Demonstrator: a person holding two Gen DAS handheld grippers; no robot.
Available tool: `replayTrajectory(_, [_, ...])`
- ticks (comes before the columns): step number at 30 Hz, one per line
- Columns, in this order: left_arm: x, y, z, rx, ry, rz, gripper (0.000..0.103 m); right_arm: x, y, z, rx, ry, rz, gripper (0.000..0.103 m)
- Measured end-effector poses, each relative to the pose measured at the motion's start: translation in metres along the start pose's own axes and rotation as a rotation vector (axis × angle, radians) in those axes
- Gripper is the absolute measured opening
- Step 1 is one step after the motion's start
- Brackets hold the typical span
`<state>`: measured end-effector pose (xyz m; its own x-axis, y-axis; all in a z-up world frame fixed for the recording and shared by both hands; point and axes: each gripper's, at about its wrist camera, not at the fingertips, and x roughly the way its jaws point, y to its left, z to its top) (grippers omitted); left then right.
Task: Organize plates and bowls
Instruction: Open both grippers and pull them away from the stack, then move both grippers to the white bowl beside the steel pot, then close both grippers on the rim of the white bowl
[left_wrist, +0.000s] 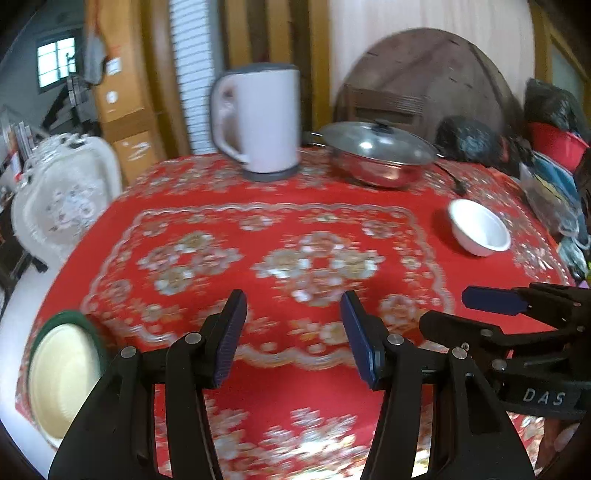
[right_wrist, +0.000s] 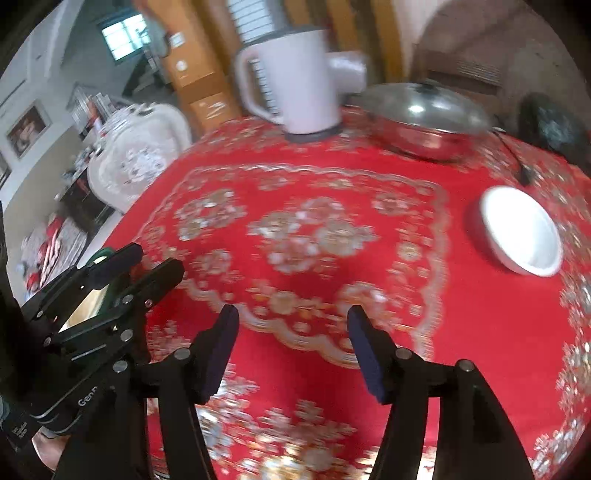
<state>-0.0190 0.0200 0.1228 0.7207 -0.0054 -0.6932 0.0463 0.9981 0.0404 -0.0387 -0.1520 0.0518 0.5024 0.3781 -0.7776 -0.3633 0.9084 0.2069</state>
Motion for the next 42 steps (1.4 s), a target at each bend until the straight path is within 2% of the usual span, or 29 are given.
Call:
replayTrajectory(7, [0.035, -0.07, 0.029, 0.063, 0.041, -0.087, 0.053, -0.026, -0.084, 0.004, 0.123, -0.021, -0.091, 0.061])
replayTrajectory(13, [0.073, -0.118, 0.059, 0.048, 0.102, -0.173, 0.053, -0.049, -0.169, 0.012, 0.278, -0.065, -0.192, 0.062])
replayTrajectory(16, [0.094, -0.143, 0.072, 0.058, 0.133, -0.184, 0.053, -0.05, -0.206, 0.016, 0.354, -0.069, -0.232, 0.062])
replayTrajectory(20, [0.119, -0.169, 0.09, 0.056, 0.139, -0.178, 0.053, -0.037, -0.235, 0.024, 0.389, -0.03, -0.225, 0.062])
replayTrajectory(24, [0.147, -0.187, 0.1, 0.045, 0.188, -0.199, 0.053, -0.021, -0.249, 0.036, 0.4, -0.009, -0.211, 0.062])
replayTrajectory(29, [0.177, -0.204, 0.099, 0.062, 0.245, -0.199, 0.053, 0.0, -0.27, 0.053, 0.395, 0.014, -0.228, 0.062])
replayTrajectory(33, [0.194, -0.212, 0.096, 0.069, 0.285, -0.209, 0.053, 0.013, -0.281, 0.057, 0.404, 0.019, -0.21, 0.061])
replayTrajectory(34, [0.198, -0.214, 0.096, 0.068, 0.29, -0.215, 0.053, 0.017, -0.282, 0.057, 0.404, 0.026, -0.209, 0.053])
replayTrajectory(35, [0.199, -0.214, 0.095, 0.063, 0.287, -0.23, 0.053, 0.021, -0.282, 0.056, 0.399, 0.039, -0.209, 0.04])
replayTrajectory(36, [0.2, -0.213, 0.094, 0.057, 0.281, -0.23, 0.053, 0.023, -0.281, 0.055, 0.396, 0.044, -0.205, 0.037])
replayTrajectory(37, [0.201, -0.213, 0.094, 0.059, 0.28, -0.218, 0.04, 0.025, -0.28, 0.054, 0.394, 0.044, -0.201, 0.036])
replayTrajectory(38, [0.202, -0.215, 0.093, 0.072, 0.292, -0.214, 0.023, 0.025, -0.278, 0.053, 0.386, 0.045, -0.208, 0.035])
replayTrajectory(40, [0.207, -0.217, 0.09, 0.08, 0.331, -0.243, 0.017, 0.025, -0.271, 0.051, 0.36, 0.047, -0.205, 0.034])
replayTrajectory(42, [0.206, -0.214, 0.088, 0.075, 0.336, -0.249, 0.017, 0.024, -0.263, 0.049, 0.336, 0.049, -0.197, 0.034])
